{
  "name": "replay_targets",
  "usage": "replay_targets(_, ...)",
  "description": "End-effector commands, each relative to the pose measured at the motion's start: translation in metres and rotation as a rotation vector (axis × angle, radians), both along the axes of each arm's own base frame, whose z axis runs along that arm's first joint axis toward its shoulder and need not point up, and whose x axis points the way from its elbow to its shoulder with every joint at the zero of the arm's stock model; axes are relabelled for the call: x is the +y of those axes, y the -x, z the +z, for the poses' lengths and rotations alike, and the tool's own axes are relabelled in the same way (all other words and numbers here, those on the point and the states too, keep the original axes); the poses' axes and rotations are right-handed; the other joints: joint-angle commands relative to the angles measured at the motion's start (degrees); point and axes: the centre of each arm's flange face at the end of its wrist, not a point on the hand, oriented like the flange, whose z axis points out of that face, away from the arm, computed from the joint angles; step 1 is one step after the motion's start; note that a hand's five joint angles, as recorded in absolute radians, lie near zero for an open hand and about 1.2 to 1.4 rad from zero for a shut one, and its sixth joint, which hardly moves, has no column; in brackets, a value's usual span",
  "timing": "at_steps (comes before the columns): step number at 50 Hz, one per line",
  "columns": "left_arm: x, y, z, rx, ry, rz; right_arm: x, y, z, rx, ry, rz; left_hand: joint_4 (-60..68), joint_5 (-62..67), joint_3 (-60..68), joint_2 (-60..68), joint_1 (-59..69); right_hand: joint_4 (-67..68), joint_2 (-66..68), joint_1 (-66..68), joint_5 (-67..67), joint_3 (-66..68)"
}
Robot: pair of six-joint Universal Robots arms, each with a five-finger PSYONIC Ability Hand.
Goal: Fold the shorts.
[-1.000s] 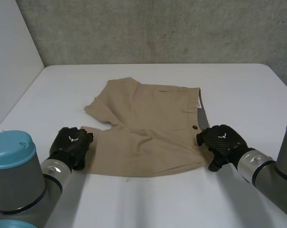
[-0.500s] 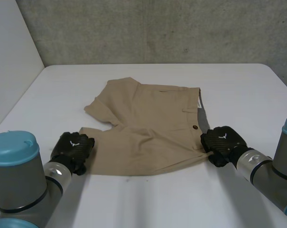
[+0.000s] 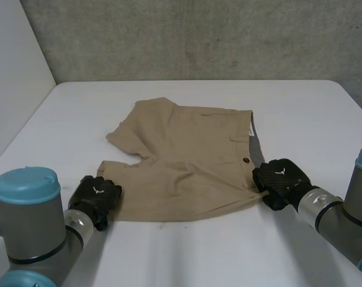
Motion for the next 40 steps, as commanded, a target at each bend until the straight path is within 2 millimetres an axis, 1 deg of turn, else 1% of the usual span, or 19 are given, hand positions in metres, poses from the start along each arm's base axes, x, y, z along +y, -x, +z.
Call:
replay_targets(1,-0.005,0.001,0.001,0.019,0.033,0.009,0.001,-0.001,-0.001,0.001,-0.004,0.003,5.02,5.25,4.53,4.99,3.98,11.73,12.41,25.95,14.59,12.26)
replay_targets(15,-0.009,0.002,0.001,0.030,0.051,0.010,0.002,-0.001,-0.001,0.004,-0.006,0.008,7.87,8.10,7.39,7.85,6.83,11.73,12.41,25.95,14.59,12.26)
replay_targets(17,-0.009,0.002,0.001,0.031,0.054,0.010,0.002,-0.001,-0.001,0.004,-0.006,0.008,11.56,11.79,11.07,11.53,10.52,11.73,12.41,25.95,14.59,12.26)
replay_targets(18,-0.010,0.002,0.001,0.034,0.060,0.009,0.002,-0.001,-0.001,0.004,-0.006,0.008,19.57,19.80,19.09,19.55,18.53,11.73,12.41,25.95,14.59,12.26)
replay_targets(20,-0.012,0.002,0.001,0.038,0.070,0.011,0.002,-0.001,-0.001,0.005,-0.006,0.006,30.36,30.60,29.88,30.34,29.32,11.73,12.41,25.95,14.59,12.26)
replay_targets(21,-0.013,0.003,0.001,0.043,0.078,0.011,0.002,-0.001,-0.001,0.005,-0.006,0.006,39.89,40.12,39.40,39.86,38.85,11.73,12.41,25.95,14.59,12.26)
replay_targets(25,-0.014,0.002,0.001,0.040,0.082,0.012,0.002,-0.001,0.000,0.011,-0.001,0.008,39.99,40.22,39.50,39.96,38.95,11.73,12.41,25.95,14.59,12.26)
replay_targets(28,-0.010,0.001,0.001,0.031,0.069,0.011,0.004,-0.001,0.002,0.016,-0.010,0.014,39.99,40.22,39.50,39.96,38.95,11.73,12.41,25.95,14.59,12.26)
replay_targets(29,-0.004,0.001,0.004,0.025,0.056,0.002,0.006,-0.001,0.003,0.022,-0.014,0.019,39.99,40.22,39.50,39.96,38.95,11.73,12.41,25.95,14.59,12.26)
replay_targets(32,0.010,-0.003,0.014,0.013,0.027,-0.006,0.016,0.001,0.020,0.066,-0.022,0.045,39.99,40.22,39.50,39.96,38.95,11.73,12.41,25.95,14.59,12.26)
replay_targets(33,0.020,-0.006,0.019,0.002,-0.004,-0.014,0.020,0.002,0.024,0.082,-0.028,0.056,39.99,40.22,39.50,39.96,38.95,11.73,12.41,25.95,14.59,12.26)
replay_targets(34,0.025,-0.007,0.022,-0.002,-0.015,-0.018,0.026,0.005,0.030,0.122,-0.046,0.073,39.99,40.22,39.50,39.96,38.95,11.73,12.41,25.95,14.59,12.26)
replay_targets(36,0.036,-0.007,0.028,-0.008,-0.036,-0.032,0.032,0.007,0.033,0.160,-0.065,0.094,39.99,40.22,39.50,39.96,38.95,11.73,12.41,25.95,14.59,12.26)
replay_targets(37,0.047,-0.007,0.029,-0.019,-0.059,-0.051,0.034,0.008,0.033,0.181,-0.077,0.104,39.99,40.22,39.50,39.96,38.95,11.73,12.41,25.95,14.59,12.26)
replay_targets(40,0.065,-0.010,0.032,-0.034,-0.087,-0.072,0.043,0.011,0.035,0.247,-0.114,0.140,39.99,40.22,39.50,39.96,38.95,11.73,12.41,25.95,14.59,12.26)
